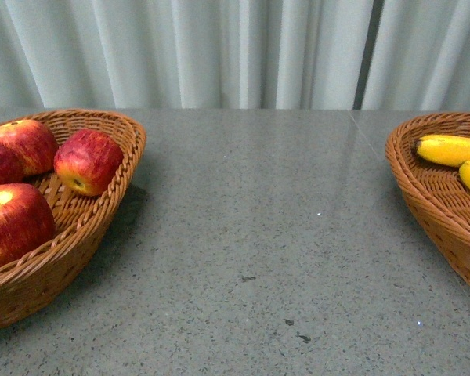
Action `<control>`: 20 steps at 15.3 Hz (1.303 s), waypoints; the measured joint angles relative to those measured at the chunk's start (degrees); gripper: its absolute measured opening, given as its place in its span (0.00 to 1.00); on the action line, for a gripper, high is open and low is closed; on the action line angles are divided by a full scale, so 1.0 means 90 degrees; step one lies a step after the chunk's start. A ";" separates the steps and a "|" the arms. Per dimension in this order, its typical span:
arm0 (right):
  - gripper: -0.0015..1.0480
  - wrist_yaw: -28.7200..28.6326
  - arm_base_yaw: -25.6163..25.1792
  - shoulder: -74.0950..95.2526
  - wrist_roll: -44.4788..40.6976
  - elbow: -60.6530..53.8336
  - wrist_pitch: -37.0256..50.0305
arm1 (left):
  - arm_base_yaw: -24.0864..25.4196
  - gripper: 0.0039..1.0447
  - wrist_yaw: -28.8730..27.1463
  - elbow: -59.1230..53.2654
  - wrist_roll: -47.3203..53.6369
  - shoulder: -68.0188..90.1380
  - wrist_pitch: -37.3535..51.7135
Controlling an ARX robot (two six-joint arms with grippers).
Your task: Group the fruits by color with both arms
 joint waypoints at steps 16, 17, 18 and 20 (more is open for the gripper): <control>0.93 0.0000 0.0000 0.0000 0.0005 0.0000 0.0010 | 0.0000 0.94 0.0002 0.0000 0.0000 0.0000 0.0000; 0.93 -0.0002 0.0000 0.0000 0.0002 0.0000 0.0010 | 0.0000 0.94 0.0002 0.0000 0.0000 0.0000 0.0000; 0.94 0.0000 0.0000 0.0000 0.0002 0.0000 0.0010 | 0.0000 0.94 0.0002 0.0000 0.0000 0.0000 0.0000; 0.94 0.0000 0.0000 0.0000 0.0002 0.0000 0.0010 | 0.0002 0.94 0.0002 0.0000 0.0000 0.0000 0.0000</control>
